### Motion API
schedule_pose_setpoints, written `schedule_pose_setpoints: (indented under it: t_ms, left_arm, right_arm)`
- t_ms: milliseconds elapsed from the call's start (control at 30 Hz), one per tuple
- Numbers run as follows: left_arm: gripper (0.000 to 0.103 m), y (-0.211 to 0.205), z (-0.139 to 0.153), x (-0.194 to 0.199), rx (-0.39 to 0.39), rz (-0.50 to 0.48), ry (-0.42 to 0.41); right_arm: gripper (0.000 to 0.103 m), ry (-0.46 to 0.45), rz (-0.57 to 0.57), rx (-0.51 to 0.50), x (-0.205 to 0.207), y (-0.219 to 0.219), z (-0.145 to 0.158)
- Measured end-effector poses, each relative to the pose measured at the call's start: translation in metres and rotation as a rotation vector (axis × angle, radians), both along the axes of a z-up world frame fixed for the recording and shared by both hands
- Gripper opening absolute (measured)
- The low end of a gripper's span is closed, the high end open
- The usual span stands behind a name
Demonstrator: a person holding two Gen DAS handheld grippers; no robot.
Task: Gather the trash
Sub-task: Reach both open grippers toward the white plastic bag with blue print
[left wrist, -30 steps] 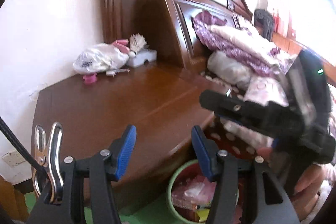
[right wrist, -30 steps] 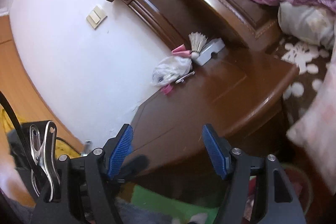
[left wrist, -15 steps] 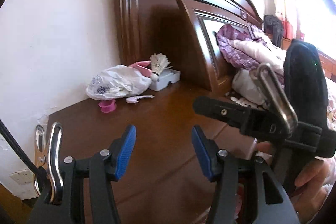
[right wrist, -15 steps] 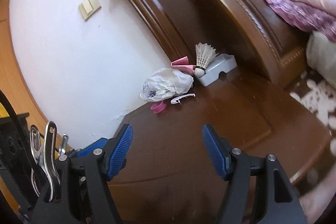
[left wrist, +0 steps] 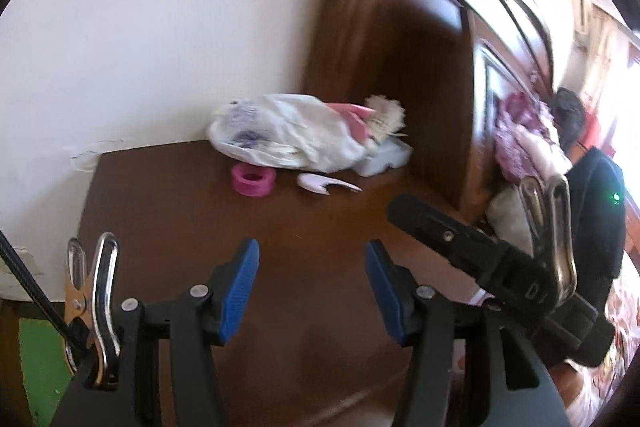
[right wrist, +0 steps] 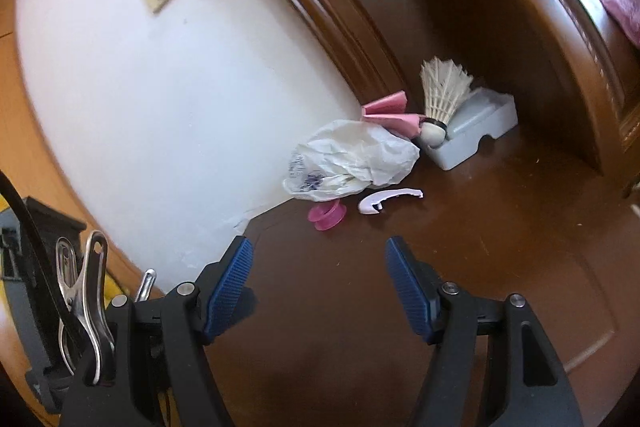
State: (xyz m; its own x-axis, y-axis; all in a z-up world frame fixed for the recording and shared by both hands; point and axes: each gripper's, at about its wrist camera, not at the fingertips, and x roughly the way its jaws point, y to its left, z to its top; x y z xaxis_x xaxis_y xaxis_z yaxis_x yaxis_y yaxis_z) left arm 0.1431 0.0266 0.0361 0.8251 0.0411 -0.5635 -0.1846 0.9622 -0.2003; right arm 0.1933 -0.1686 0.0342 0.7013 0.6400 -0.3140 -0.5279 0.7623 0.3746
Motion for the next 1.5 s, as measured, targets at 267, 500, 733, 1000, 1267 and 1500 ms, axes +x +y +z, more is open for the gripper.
schedule_pose_setpoints:
  t_ms: [267,500,733,1000,1267,1500]
  left_arm:
    - [0.058,0.029,-0.001,0.019,-0.023,0.042,0.046]
    - [0.058,0.055,-0.006,0.035,-0.082,0.069,0.101]
    - [0.059,0.074,-0.007,0.049,-0.110,0.079,0.157]
    - [0.061,0.087,0.002,0.084,-0.147,0.030,0.190]
    - [0.061,0.102,0.000,0.131,-0.158,0.016,0.193]
    - [0.062,0.123,-0.004,0.146,-0.149,0.022,0.136]
  right_arm:
    - [0.070,0.012,-0.018,-0.095,0.019,0.029,0.014]
    - [0.071,0.027,-0.008,-0.159,0.033,0.046,0.017]
    - [0.070,-0.006,-0.002,-0.184,0.043,0.057,0.029]
    - [0.070,0.023,-0.014,-0.179,0.090,0.038,0.046]
    - [0.071,0.148,-0.107,-0.128,0.131,0.009,0.032]
    - [0.070,0.178,-0.083,-0.212,0.144,0.050,0.008]
